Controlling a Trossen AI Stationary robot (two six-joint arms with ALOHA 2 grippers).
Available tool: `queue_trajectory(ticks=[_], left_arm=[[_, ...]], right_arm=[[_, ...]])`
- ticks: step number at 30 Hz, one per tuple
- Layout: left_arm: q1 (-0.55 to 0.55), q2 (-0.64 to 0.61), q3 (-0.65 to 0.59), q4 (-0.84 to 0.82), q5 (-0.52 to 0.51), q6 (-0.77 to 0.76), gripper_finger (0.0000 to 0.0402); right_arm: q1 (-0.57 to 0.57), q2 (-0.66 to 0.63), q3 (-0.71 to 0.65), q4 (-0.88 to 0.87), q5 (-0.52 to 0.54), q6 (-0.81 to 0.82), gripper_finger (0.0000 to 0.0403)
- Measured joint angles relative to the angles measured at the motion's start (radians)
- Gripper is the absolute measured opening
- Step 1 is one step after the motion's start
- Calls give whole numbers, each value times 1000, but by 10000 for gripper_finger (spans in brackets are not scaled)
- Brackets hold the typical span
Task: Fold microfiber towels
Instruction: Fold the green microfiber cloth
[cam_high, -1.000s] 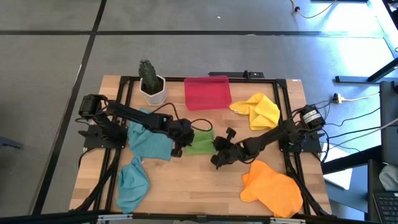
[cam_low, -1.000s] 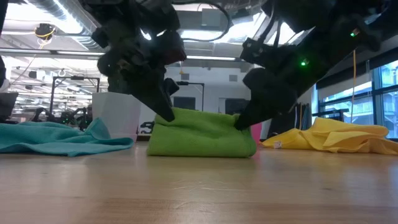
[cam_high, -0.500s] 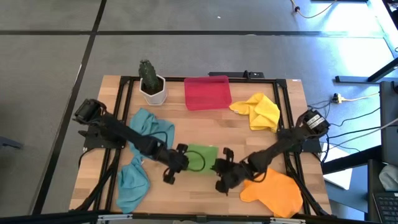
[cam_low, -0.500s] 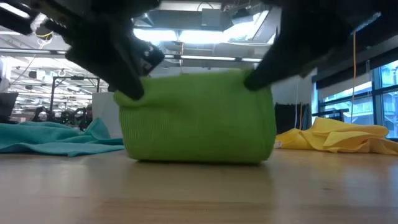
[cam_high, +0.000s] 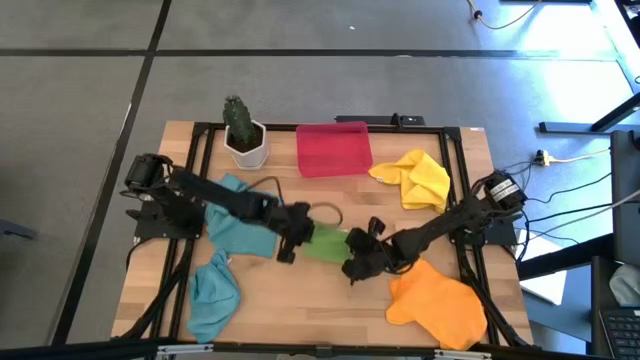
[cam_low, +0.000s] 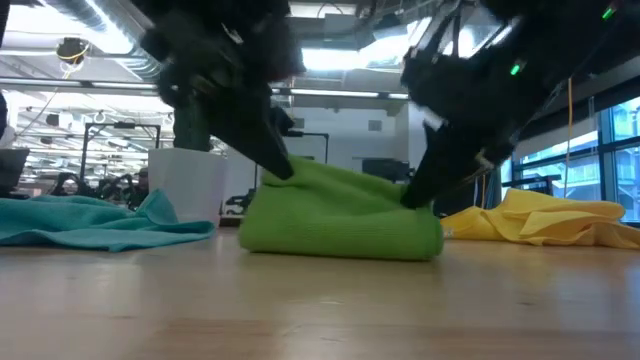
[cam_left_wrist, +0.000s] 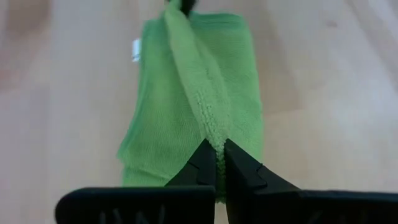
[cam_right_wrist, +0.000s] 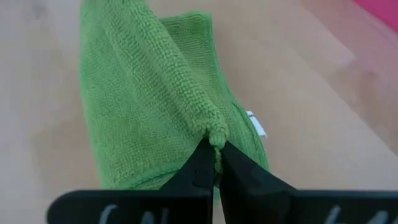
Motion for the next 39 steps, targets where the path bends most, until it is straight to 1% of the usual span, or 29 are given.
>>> queue_trajectory(ticks=[5, 10, 14, 17, 20, 24, 30, 35, 39], left_arm=[[112, 2, -16, 2, 58, 27, 0], [153, 10, -17, 2, 95, 28, 5], [141, 10, -18, 3, 97, 54, 30], [124, 10, -17, 3, 55, 75, 58], [113, 10, -17, 7, -12, 81, 86], [113, -3, -14, 12, -37, 81, 112], [101, -39, -14, 12, -38, 78, 119], [67, -35, -14, 24, -33, 72, 118], [40, -23, -16, 39, -32, 73, 118]], right_arm=[[-48, 0, -60, 74, -2, 4, 10], [-54, 0, -77, 98, 24, 2, 10], [-54, 0, -79, 83, 27, 5, 10], [-54, 2, -81, 64, 27, 44, 10], [-53, 2, -81, 13, 77, 116, 10], [-41, 2, -81, 7, 143, 137, 10], [-47, 2, -78, -2, 174, 183, 10], [-67, 2, -78, -5, 196, 190, 10], [-86, 2, -77, -7, 196, 208, 20]])
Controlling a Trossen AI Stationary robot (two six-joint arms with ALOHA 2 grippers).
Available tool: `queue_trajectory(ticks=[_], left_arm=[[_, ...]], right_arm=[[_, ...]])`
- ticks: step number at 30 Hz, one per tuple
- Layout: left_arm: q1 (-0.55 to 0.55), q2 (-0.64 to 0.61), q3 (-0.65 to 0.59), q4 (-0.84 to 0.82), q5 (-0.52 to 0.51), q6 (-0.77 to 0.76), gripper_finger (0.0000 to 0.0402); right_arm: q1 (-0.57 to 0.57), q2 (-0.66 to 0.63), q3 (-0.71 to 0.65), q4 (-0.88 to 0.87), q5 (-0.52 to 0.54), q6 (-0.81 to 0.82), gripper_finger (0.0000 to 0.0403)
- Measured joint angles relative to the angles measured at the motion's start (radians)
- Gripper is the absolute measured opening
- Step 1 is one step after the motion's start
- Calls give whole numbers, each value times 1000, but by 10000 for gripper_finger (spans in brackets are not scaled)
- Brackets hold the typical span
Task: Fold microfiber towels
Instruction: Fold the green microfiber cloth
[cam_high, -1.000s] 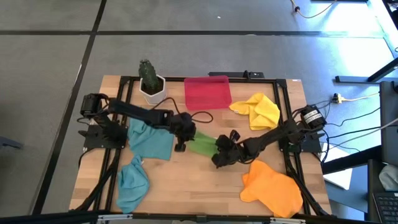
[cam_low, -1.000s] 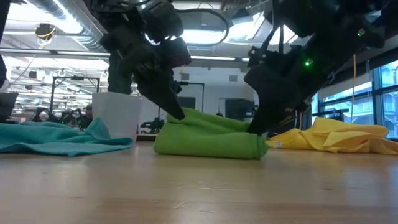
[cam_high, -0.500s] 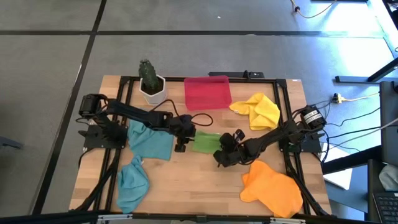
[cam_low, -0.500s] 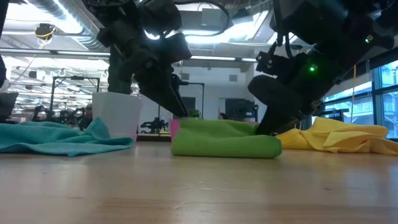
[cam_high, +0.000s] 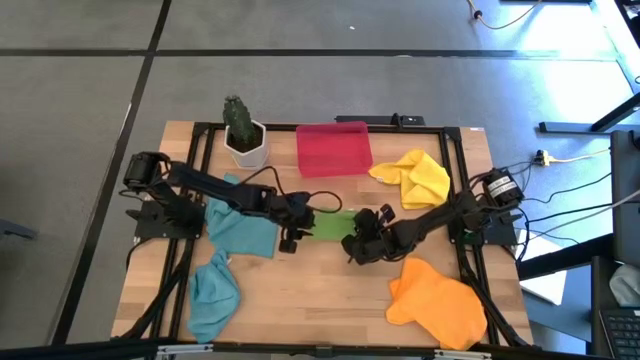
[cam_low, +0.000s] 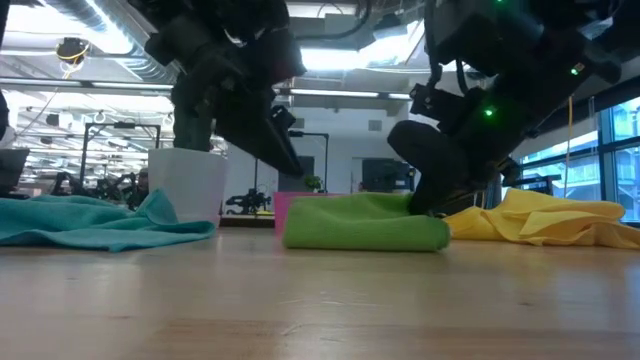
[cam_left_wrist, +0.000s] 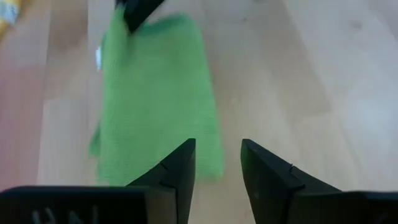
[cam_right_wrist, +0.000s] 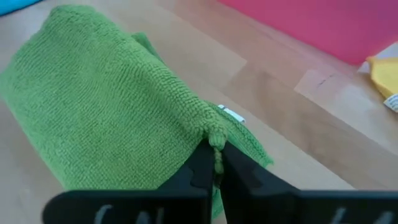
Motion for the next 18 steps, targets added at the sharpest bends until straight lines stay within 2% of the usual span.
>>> queue_trajectory(ticks=[7, 18], left_arm=[[-10, 16, 3, 107, -13, 34, 118], [86, 176, 1, 243, -31, 60, 118]], right_arm=[[-8, 0, 0, -2, 3, 7, 32], [-6, 0, 2, -51, 36, -24, 36]])
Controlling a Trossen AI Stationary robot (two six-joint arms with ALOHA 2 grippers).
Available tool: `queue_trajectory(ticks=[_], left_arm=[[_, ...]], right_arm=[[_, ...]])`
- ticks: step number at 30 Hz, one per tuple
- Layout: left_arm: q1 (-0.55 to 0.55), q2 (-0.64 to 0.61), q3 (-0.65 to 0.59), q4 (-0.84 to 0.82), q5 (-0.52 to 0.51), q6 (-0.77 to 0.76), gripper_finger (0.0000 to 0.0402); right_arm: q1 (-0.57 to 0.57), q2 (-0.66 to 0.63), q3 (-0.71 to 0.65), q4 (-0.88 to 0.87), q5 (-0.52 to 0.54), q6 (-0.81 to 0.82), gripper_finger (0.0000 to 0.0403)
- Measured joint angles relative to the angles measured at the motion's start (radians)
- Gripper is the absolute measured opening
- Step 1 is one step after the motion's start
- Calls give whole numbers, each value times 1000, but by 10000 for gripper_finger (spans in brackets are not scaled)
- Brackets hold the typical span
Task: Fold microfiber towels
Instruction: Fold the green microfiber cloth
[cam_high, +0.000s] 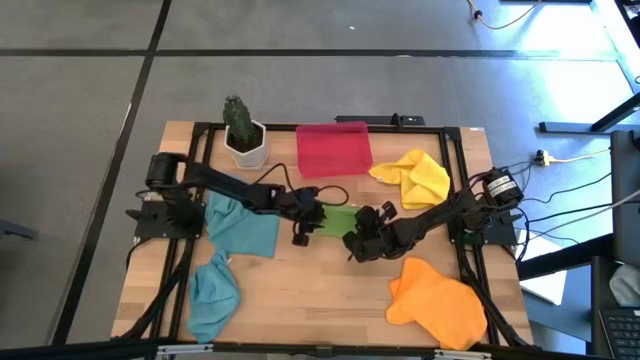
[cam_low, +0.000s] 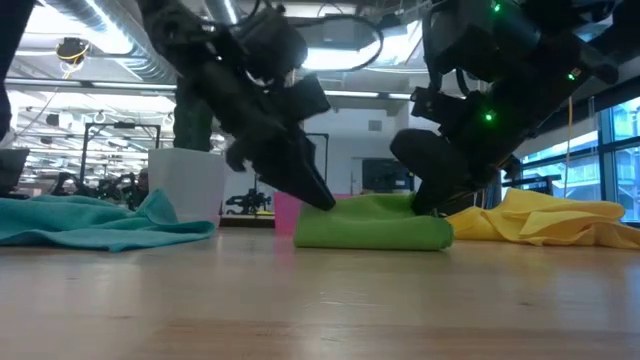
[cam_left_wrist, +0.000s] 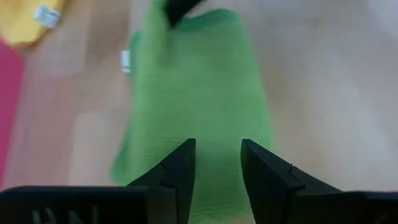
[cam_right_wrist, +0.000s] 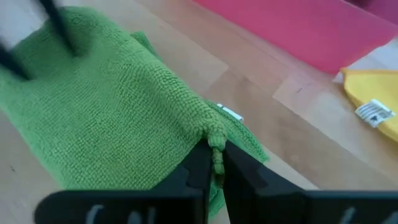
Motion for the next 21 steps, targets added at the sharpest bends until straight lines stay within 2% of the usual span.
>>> queue_trajectory(ticks=[5, 14, 21], left_arm=[[42, 16, 0, 38, -6, -1, 118], [76, 16, 0, 84, -13, 0, 118], [77, -40, 0, 67, -97, 25, 118]], right_arm=[[11, 0, 0, -2, 7, -50, 67], [16, -32, 0, -6, 33, -77, 175], [64, -145, 2, -37, 167, -99, 171]])
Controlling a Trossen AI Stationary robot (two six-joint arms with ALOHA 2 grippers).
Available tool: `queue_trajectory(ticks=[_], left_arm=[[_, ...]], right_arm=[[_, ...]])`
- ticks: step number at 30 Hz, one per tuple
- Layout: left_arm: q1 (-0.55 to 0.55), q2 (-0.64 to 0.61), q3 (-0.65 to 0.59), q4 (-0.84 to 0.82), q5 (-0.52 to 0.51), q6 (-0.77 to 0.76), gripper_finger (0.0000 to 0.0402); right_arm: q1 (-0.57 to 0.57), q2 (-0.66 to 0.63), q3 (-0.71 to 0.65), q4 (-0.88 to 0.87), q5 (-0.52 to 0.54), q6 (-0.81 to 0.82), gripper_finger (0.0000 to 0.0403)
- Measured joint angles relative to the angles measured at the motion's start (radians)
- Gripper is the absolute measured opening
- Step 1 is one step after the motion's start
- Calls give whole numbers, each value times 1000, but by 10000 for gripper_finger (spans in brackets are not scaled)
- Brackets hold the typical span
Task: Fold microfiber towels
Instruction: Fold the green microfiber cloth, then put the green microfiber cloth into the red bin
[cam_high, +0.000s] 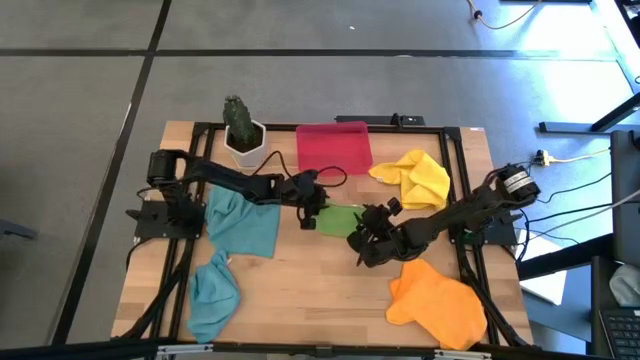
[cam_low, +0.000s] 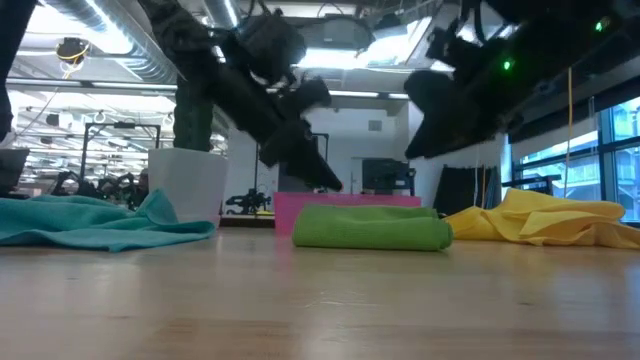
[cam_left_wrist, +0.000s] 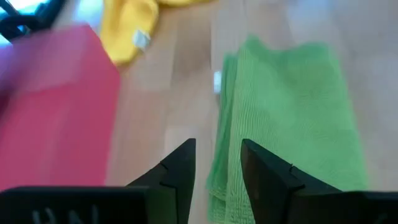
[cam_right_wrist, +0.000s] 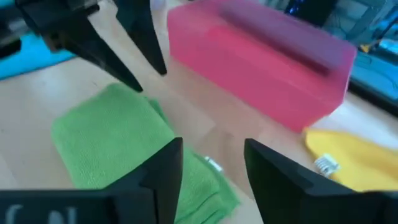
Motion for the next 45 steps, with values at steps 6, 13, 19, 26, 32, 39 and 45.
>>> queue_trajectory(ticks=[6, 13, 19, 26, 32, 39, 45], left_arm=[[-56, -52, 1, -10, 92, -29, 118], [-84, 21, -15, 42, 66, -25, 117], [-30, 75, -14, 106, 33, -24, 114], [53, 144, -14, 195, 22, -27, 112], [65, 220, -14, 216, 23, -30, 113], [66, 182, -13, 182, -31, -22, 113], [101, 135, -14, 136, -218, 28, 114]], right_arm=[[14, 0, -3, 174, -118, -171, 149], [-5, 90, -58, 368, -210, -232, 96], [-94, 100, -131, 376, -186, -161, 46], [-205, 100, -247, 514, -307, -161, 15], [-216, 99, -309, 627, -328, -158, 13], [-216, 99, -309, 631, -340, -165, 12], [-216, 99, -309, 630, -347, -165, 12]])
